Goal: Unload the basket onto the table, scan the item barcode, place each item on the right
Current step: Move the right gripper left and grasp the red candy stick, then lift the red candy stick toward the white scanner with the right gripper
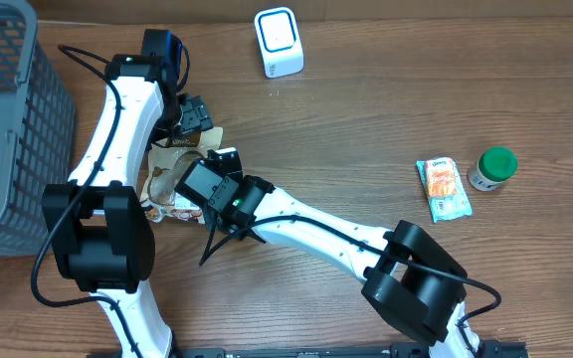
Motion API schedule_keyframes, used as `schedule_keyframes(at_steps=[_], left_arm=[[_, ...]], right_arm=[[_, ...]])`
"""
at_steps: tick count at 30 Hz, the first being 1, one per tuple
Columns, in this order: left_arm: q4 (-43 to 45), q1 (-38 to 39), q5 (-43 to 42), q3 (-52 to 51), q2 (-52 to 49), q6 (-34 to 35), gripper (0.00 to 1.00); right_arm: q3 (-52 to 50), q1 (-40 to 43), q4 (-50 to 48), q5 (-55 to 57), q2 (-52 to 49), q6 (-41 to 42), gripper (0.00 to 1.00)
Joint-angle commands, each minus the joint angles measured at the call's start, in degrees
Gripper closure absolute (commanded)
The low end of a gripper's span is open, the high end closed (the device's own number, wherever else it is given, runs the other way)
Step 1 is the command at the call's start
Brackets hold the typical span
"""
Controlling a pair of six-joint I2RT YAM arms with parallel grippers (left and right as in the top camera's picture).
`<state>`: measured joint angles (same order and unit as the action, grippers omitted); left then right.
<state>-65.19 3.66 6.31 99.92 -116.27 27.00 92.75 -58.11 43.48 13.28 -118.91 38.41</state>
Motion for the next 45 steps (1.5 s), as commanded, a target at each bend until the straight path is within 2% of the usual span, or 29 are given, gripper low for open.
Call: schedule_keyframes(at_steps=[1, 24, 36, 39, 45], left_arm=[[-0.1, 0.1, 0.7, 1.2, -0.5, 0.0, 0.00], [-0.1, 0.2, 0.7, 1.2, -0.5, 0.0, 0.00], [-0.1, 0.1, 0.7, 1.2, -0.5, 0.0, 0.00], [-0.1, 0.1, 0.7, 1.2, -0.5, 0.0, 0.00], [-0.1, 0.1, 0.7, 1.2, -0.5, 0.0, 0.00]], right_arm=[[-2.1, 0.2, -1.3, 2.1, -1.1, 0.9, 0.68], [-12.2, 0.4, -12.0, 2.1, -1.8, 0.9, 0.68], [-12.9, 0.8, -10.5, 2.2, -1.8, 0.8, 0.68], [-12.9, 1.5, -9.2, 2.1, -1.8, 0.8, 0.73], [-12.9, 3.3, -6.7, -0.4, -1.8, 0.8, 0.75]])
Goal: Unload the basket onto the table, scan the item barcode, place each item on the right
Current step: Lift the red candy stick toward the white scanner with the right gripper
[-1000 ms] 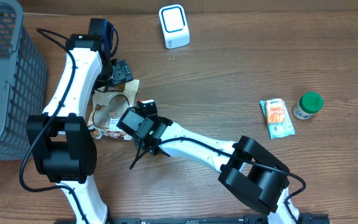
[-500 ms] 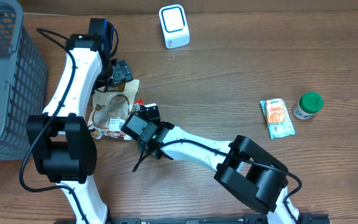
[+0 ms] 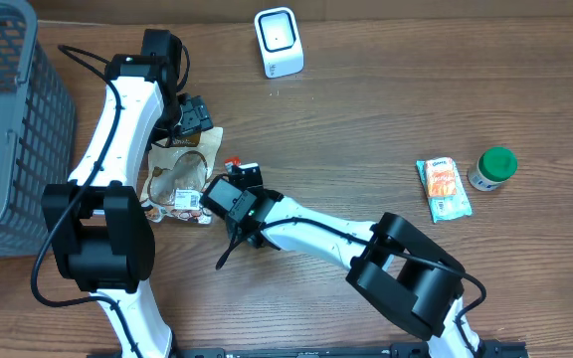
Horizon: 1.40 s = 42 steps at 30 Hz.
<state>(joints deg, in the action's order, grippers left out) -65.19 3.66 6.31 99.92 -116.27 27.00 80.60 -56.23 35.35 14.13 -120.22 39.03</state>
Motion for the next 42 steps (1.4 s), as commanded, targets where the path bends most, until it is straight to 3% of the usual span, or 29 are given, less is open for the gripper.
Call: schedule_keyframes(at_steps=[1, 4, 7, 11, 14, 25, 28, 35, 42], left_arm=[[-0.1, 0.1, 0.7, 1.2, -0.5, 0.0, 0.00], [-0.2, 0.1, 0.7, 1.2, -0.5, 0.0, 0.00], [-0.1, 0.1, 0.7, 1.2, -0.5, 0.0, 0.00], [-0.2, 0.1, 0.7, 1.2, -0.5, 0.0, 0.00], [-0.1, 0.1, 0.7, 1.2, -0.5, 0.0, 0.00], [-0.1, 0.1, 0.7, 1.2, -0.5, 0.0, 0.00], [-0.1, 0.1, 0.7, 1.2, -0.5, 0.0, 0.00], [-0.1, 0.1, 0.7, 1.2, -0.5, 0.0, 0.00], [-0.1, 0.2, 0.7, 1.2, -0.5, 0.0, 0.01]], right_arm=[[-0.8, 1.8, 1.6, -2.3, -0.5, 0.2, 0.75], [-0.8, 2.8, 1.6, -5.1, -0.5, 0.2, 0.76], [-0.8, 3.8, 1.7, -7.3, -0.5, 0.2, 0.84], [-0.8, 5.1, 2.9, -9.0, -0.5, 0.2, 0.84], [-0.8, 5.7, 4.0, -8.9, -0.5, 0.0, 0.96], [-0.7, 8.0, 5.1, -8.9, -0.4, -0.1, 0.97], [-0.2, 8.7, 5.4, -7.9, -0.4, -3.4, 0.97], [4.1, 10.1, 10.3, 8.7, 3.5, -10.6, 0.97], [6.7, 10.4, 10.5, 25.3, 8.6, -29.7, 0.97]])
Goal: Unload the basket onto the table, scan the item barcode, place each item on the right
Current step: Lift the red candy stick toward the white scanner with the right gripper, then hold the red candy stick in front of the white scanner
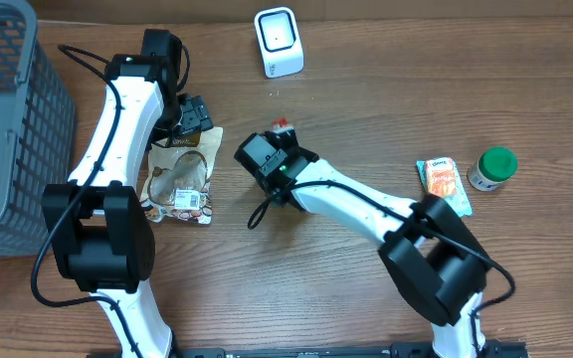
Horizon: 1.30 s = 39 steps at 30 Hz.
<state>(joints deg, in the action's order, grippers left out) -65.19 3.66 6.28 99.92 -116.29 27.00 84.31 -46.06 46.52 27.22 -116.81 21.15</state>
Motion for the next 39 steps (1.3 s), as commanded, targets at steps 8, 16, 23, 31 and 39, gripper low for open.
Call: schedule_keyframes(at_steps=[8, 16, 23, 31, 39], left_arm=[[-0.2, 0.1, 0.7, 1.2, -0.5, 0.0, 0.00], [-0.1, 0.1, 0.7, 1.2, -0.5, 0.0, 0.01], [-0.1, 0.1, 0.7, 1.2, -0.5, 0.0, 0.00], [-0.2, 0.1, 0.7, 1.2, -0.5, 0.0, 0.00], [-0.1, 0.2, 0.7, 1.2, -0.5, 0.0, 0.00]], right_arm=[[3.6, 1.1, -4.9, 32.9, 8.2, -31.1, 0.96], [3.6, 5.2, -24.0, 36.4, 8.6, -60.9, 0.97], [3.6, 8.5, -52.7, 36.0, 8.1, -92.6, 0.97], [3.6, 12.9, -65.9, 33.4, 1.0, -107.8, 0.97], [3.6, 13.2, -77.4, 26.8, -8.8, -107.8, 0.97]])
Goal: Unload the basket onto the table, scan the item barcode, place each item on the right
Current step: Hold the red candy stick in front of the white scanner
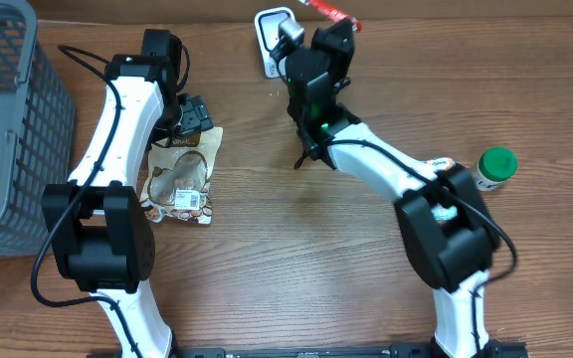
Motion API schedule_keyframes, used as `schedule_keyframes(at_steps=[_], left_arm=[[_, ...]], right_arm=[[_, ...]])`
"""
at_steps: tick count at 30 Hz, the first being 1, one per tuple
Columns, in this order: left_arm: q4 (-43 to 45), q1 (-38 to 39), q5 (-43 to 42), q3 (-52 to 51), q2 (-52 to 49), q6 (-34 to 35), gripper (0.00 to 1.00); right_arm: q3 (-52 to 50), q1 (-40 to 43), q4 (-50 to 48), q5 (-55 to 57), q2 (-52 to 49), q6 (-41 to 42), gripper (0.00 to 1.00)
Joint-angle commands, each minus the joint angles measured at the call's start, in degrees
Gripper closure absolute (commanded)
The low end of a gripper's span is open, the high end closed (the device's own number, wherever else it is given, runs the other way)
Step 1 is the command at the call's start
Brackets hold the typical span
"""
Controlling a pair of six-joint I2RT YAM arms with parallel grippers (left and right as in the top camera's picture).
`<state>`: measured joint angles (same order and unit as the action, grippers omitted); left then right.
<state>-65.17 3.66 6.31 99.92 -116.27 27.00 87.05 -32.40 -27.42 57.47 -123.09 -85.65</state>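
My right gripper [318,24] is raised at the back of the table, shut on a small red packet [330,11] that sticks out to the upper right. The white scanner with a blue outline [271,36] stands just left of it, partly hidden by the arm. My left gripper [193,117] sits at the top edge of a brown snack bag [181,177] lying flat on the table. Its fingers are hidden, so I cannot tell whether they hold the bag.
A grey mesh basket [8,119] fills the left edge. An orange snack packet [444,191] and a green-capped jar [492,167] lie at the right, near the right arm's forearm. The wooden table [296,259] shows bare wood in front.
My right gripper has moved from mid-table to the back, beside the scanner, with the red packet in it. The left arm and the brown bag have not moved.
My right gripper was first down over the brown bag. Then it was just right of the bag with a red packet in its fingers. Later it held the packet at mid-table, and now beside the scanner. The left arm stayed at the bag's top throughout.
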Motion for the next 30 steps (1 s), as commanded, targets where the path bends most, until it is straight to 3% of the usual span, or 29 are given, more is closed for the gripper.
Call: schedule_keyframes(at_steps=[1, 6, 13, 30], left_arm=[[-0.2, 0.1, 0.7, 1.2, -0.5, 0.0, 0.00], [-0.2, 0.1, 0.7, 1.2, -0.5, 0.0, 0.00], [-0.2, 0.1, 0.7, 1.2, -0.5, 0.0, 0.00], [-0.2, 0.1, 0.7, 1.2, -0.5, 0.0, 0.00]], right_arm=[[0.9, -0.4, -5.6, -3.8, -3.6, -1.0, 0.97], [1.2, -0.3, -13.3, -6.8, -8.7, -1.2, 0.96], [1.2, 0.6, -15.4, -10.2, -12.5, -1.2, 0.97], [1.2, 1.0, -13.1, -10.1, -14.4, -1.2, 0.97]])
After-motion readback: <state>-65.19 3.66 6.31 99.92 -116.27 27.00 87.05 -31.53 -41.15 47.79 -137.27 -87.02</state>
